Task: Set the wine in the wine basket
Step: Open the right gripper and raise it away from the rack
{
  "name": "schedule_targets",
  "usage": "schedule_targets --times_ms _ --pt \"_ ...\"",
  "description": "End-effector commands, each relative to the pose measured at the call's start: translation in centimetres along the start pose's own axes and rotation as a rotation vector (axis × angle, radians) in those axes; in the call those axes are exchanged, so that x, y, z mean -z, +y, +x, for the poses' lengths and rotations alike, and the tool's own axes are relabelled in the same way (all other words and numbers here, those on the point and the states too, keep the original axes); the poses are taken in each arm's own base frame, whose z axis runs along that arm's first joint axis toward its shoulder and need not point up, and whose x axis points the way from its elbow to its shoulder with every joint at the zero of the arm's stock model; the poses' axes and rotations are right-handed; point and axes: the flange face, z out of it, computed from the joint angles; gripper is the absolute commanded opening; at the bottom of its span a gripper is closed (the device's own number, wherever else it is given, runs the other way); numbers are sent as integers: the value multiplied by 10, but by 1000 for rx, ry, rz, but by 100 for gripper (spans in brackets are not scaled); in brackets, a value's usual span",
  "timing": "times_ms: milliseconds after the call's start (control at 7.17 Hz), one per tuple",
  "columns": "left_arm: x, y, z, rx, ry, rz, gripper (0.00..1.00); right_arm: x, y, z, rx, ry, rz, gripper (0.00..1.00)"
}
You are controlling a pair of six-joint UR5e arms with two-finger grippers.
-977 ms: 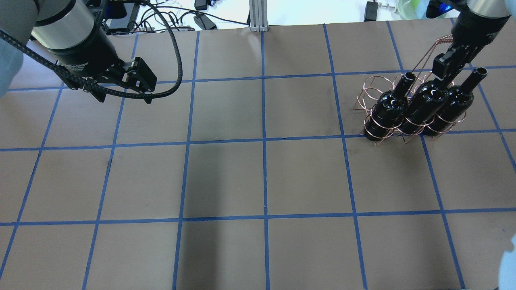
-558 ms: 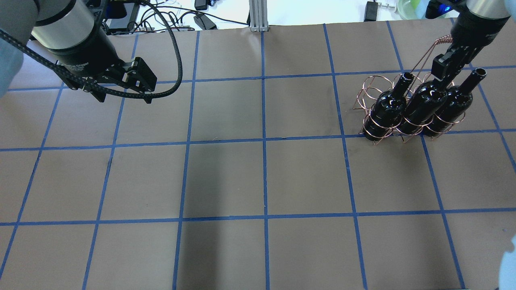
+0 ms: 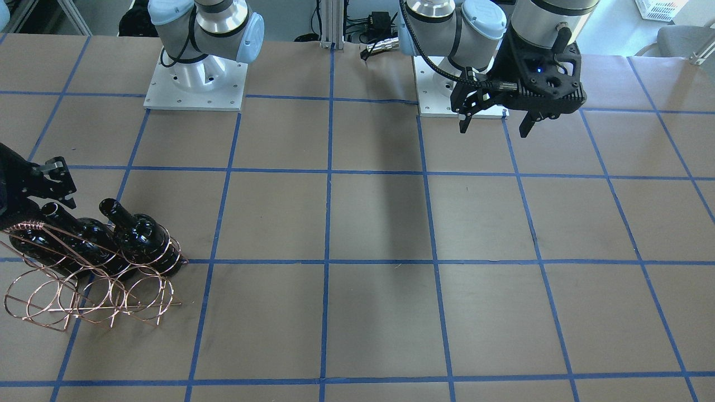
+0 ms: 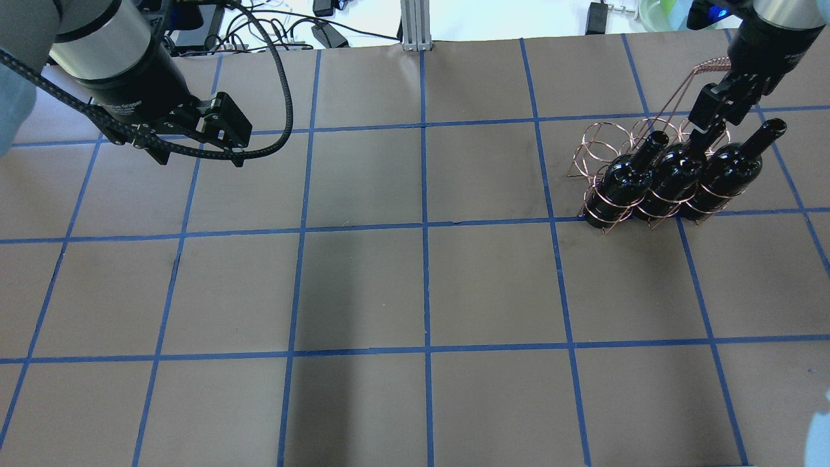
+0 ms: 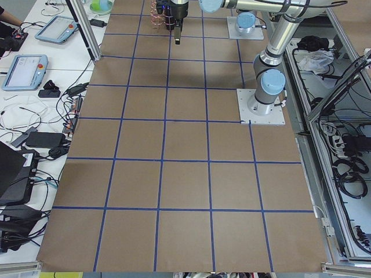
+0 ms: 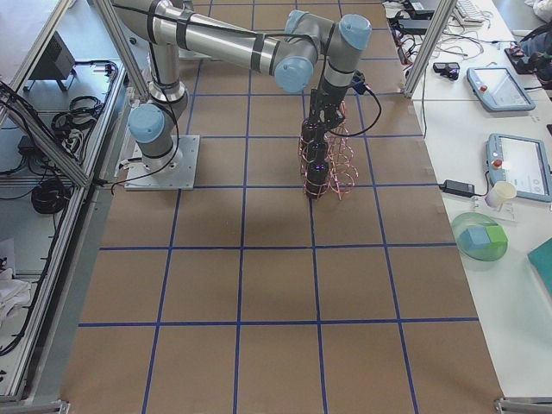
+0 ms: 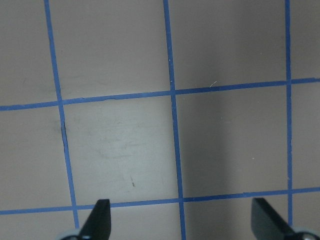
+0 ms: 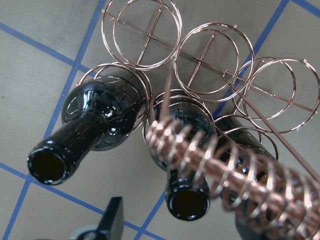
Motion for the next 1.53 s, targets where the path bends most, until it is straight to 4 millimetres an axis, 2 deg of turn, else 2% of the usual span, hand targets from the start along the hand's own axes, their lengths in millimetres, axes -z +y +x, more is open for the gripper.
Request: schedule_targets --times_ms 0,279,419,558,698,837,1116,1256,1395 --pt "-1 0 0 -2 0 -1 100 41 29 -23 -60 37 9 100" --pt "-1 0 0 -2 0 -1 100 55 45 -37 -218 22 2 100" --pt "-1 0 -1 0 0 -3 100 75 57 -57 -372 31 26 100" --pt "0 1 -1 0 0 -1 100 95 62 -88 -460 12 81 100" --pt "0 1 -1 0 0 0 100 116 66 -127 -596 -37 146 100" --pt "0 1 -1 0 0 0 100 124 62 -156 -644 -29 173 100" --pt "0 1 -1 0 0 0 100 122 42 -210 -690 -44 167 100" --pt "0 1 -1 0 0 0 100 121 37 -226 -662 -28 169 100" --pt "0 1 -1 0 0 0 100 117 37 -230 -673 -33 161 100"
